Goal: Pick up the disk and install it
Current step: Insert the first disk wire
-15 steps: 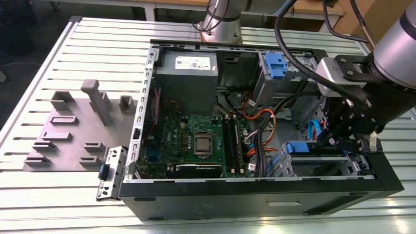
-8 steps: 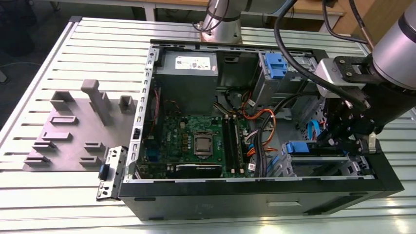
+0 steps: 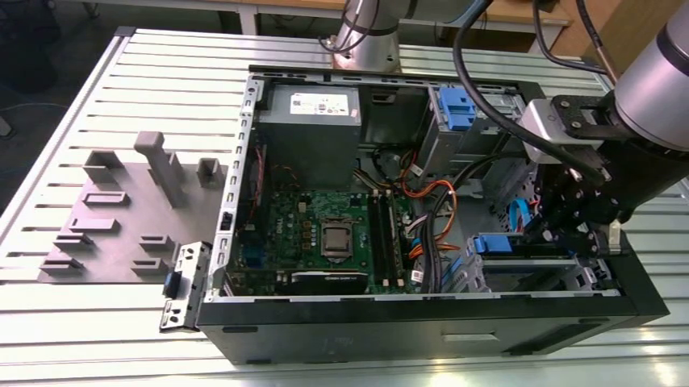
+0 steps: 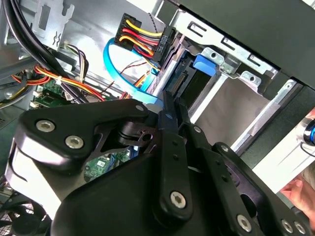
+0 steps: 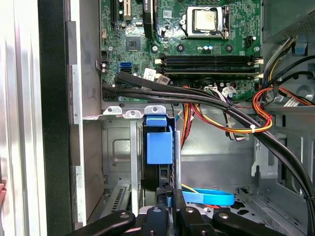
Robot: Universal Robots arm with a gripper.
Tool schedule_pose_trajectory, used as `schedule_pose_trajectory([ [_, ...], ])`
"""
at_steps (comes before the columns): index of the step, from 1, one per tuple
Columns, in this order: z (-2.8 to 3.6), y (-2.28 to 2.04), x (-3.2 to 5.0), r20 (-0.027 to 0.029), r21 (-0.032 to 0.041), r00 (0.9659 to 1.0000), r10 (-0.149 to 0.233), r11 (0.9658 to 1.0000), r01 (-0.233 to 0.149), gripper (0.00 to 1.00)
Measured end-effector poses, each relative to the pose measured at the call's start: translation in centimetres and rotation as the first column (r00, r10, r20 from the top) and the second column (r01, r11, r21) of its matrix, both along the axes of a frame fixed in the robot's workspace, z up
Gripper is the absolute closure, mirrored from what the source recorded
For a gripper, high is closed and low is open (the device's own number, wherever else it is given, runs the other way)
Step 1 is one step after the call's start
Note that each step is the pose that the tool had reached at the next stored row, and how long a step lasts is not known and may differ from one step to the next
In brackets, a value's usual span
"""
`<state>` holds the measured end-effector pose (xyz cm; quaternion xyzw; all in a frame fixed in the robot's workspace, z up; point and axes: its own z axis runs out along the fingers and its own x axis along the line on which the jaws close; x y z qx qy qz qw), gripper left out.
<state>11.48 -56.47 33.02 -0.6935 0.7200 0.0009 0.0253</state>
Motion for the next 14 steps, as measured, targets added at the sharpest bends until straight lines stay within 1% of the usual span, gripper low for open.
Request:
schedule_pose_trajectory([
  [6, -0.04, 0.0, 0.0, 0.0, 0.0003, 1.0, 0.0, 1.0, 0.0, 0.83],
  [7, -0.03, 0.0, 0.0, 0.0, 0.0001, 1.0, 0.0, 1.0, 0.0, 0.76],
  [10, -0.02, 0.0, 0.0, 0.0, 0.0001, 1.0, 0.0, 1.0, 0.0, 0.76],
  [12, 0.24, 0.01, 0.0, 0.0, 0.0004, 1.0, 0.0, 1.0, 0.0, 0.76],
  [14, 0.83, 0.0, 0.0, 0.0, 0.0, 1.0, 0.0, 1.0, 0.0, 0.76],
])
